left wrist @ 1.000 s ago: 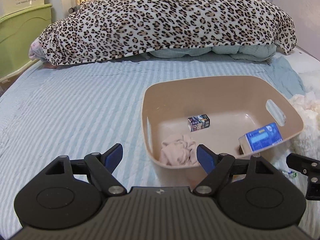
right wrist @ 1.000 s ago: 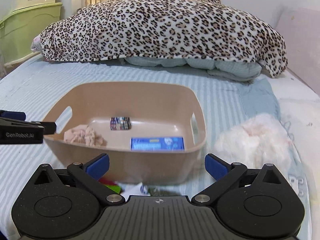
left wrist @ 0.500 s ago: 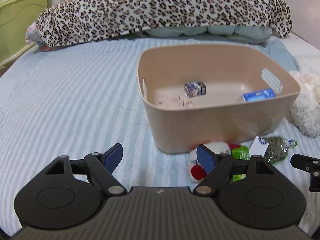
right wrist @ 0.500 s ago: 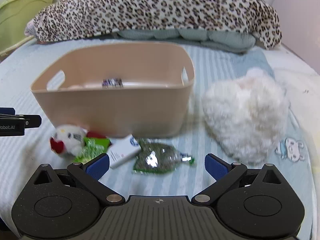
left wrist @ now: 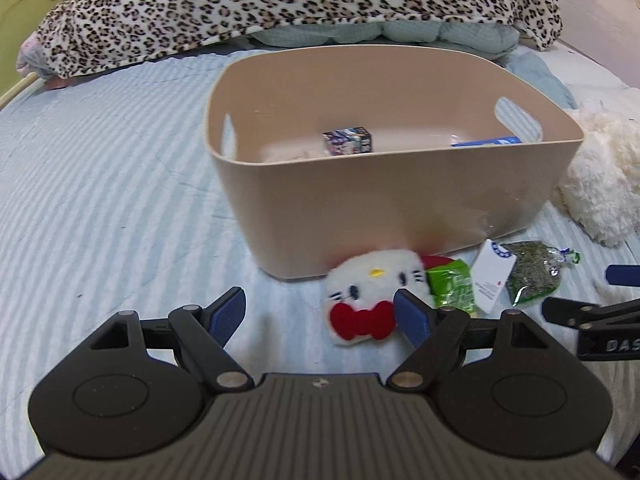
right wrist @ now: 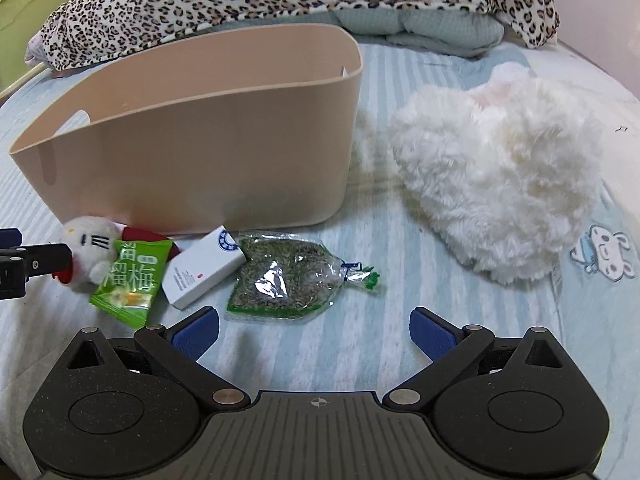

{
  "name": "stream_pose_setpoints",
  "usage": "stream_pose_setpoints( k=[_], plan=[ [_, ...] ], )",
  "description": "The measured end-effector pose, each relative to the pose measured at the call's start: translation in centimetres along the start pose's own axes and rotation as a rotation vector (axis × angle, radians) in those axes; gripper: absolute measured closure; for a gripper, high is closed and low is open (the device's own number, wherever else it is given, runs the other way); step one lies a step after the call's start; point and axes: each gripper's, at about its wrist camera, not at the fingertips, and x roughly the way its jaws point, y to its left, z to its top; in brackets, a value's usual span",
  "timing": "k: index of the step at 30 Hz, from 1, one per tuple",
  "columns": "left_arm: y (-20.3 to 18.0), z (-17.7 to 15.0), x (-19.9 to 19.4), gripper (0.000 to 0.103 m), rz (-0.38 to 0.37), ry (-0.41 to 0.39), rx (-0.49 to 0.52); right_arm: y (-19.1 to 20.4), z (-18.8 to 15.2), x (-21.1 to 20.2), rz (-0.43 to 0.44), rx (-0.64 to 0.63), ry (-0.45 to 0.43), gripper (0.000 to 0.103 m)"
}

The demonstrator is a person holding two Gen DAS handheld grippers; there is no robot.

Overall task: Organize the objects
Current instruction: 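Grasp the tea leaf bag with the right tool while the left tool grasps the Hello Kitty plush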

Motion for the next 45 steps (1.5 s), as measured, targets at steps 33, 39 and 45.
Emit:
stream_pose_setpoints(
  k=[33, 39, 45],
  plan=[
    [0.3, 0.1, 3.5, 0.043, -0.15, 0.047, -0.067, 1.3, 0.2, 3.5, -0.037, -0.03, -0.062, 0.056],
    [1.8, -0.3, 2.2, 0.043, -0.115, 0.034, -0.079, 0.7, 0.0, 2.7, -0.024, 0.003, -0.053, 0.083],
    [2.7, -0.6, 1.0, 0.043, -0.097, 0.02, -0.093, 0.4, -0.5, 1.6, -0.01, 0.019, -0.056, 0.094]
  ],
)
